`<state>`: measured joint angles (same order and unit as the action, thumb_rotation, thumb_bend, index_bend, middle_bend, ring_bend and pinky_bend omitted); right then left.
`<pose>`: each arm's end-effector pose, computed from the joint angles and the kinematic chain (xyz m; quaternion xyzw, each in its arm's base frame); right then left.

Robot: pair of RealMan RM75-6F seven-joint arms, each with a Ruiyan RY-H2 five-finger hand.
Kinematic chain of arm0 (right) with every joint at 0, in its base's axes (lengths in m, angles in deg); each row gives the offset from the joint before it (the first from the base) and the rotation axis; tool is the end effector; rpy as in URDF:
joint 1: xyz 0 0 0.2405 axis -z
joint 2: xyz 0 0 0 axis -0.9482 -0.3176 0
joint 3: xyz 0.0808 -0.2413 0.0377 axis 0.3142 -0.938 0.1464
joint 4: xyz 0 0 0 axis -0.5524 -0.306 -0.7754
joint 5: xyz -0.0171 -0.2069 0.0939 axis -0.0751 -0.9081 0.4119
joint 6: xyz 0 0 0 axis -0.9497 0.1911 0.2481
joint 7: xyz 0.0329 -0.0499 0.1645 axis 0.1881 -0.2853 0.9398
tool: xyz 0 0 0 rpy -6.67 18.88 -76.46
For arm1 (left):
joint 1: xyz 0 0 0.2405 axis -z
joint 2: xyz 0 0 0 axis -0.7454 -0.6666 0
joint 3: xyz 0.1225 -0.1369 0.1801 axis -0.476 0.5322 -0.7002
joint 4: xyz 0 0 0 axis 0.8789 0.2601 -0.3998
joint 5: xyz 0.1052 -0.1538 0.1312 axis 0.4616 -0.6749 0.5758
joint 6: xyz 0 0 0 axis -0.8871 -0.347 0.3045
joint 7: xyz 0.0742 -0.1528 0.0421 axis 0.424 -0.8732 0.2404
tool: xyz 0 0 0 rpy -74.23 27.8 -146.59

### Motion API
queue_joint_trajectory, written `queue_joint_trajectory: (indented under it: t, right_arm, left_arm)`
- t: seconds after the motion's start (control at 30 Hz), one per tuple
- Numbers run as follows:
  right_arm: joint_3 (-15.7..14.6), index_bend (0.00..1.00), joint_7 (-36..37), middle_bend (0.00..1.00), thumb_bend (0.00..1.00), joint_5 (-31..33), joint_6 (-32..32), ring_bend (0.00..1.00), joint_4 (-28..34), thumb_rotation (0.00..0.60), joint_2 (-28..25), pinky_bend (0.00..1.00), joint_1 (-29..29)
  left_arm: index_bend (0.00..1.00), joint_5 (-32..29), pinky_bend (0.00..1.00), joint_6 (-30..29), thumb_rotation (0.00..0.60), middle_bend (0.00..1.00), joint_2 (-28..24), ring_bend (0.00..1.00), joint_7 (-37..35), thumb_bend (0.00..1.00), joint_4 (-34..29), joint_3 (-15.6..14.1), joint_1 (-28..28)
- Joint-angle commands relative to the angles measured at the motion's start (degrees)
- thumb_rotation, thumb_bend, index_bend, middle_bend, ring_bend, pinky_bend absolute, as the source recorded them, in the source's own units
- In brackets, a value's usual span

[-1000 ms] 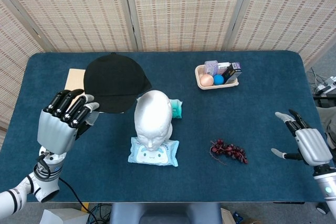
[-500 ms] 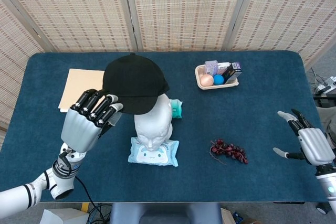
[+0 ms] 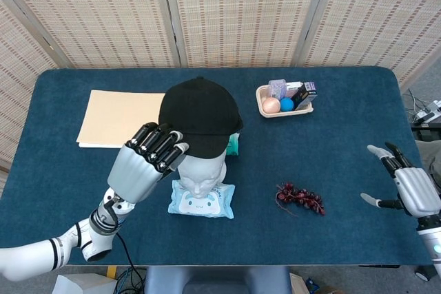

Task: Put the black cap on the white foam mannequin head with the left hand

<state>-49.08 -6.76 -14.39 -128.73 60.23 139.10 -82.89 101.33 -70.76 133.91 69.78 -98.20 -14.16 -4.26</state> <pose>-0.3245 -0.2517 0.1709 0.6082 -0.4361 0.4286 0.5062 0.0046 0.3157 0.0960 -0.5656 0.0622 -0.7013 0.4294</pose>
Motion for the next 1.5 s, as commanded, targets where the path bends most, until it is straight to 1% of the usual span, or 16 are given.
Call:
queue_joint_trajectory:
  t: [0.03, 0.4, 0.9, 1.3, 1.5]
  right_arm:
    - [0.00, 0.08, 0.10, 0.19, 0.00, -0.02, -0.02, 0.03, -0.03, 0.600, -0.03, 0.22, 0.01]
    - [0.07, 0.08, 0.95, 0.19, 0.00, -0.01, -0.29, 0.03, -0.28, 0.600, -0.21, 0.22, 0.18]
    - [0.12, 0.08, 1.40, 0.19, 0.00, 0.07, -0.17, 0.03, -0.33, 0.600, -0.39, 0.22, 0.21]
    - [0.16, 0.08, 1.30, 0.19, 0.00, 0.12, -0.01, 0.03, -0.29, 0.600, -0.39, 0.22, 0.15]
    - [0.19, 0.08, 1.20, 0.19, 0.00, 0.18, 0.02, 0.03, -0.23, 0.600, -0.40, 0.22, 0.15]
  left_arm:
    - [0.89, 0.03, 0.47, 0.47, 0.600, 0.54, 0.53, 0.40, 0.43, 0.44, 0.05, -0.15, 0.42]
    - [0.89, 0.16, 0.47, 1.71, 0.600, 0.54, 3.12, 0.40, 1.42, 0.43, 0.72, -1.10, 1.68]
    - [0.89, -0.18, 0.47, 1.65, 0.600, 0.54, 6.15, 0.40, 0.49, 0.43, 3.33, -2.90, 1.75]
    - [0.89, -1.45, 0.47, 0.34, 0.600, 0.54, 7.99, 0.40, -1.76, 0.43, 6.84, -4.27, 0.48]
    - [0.89, -1.11, 0.47, -1.52, 0.600, 0.54, 8.85, 0.40, -2.77, 0.43, 8.18, -5.65, -0.92]
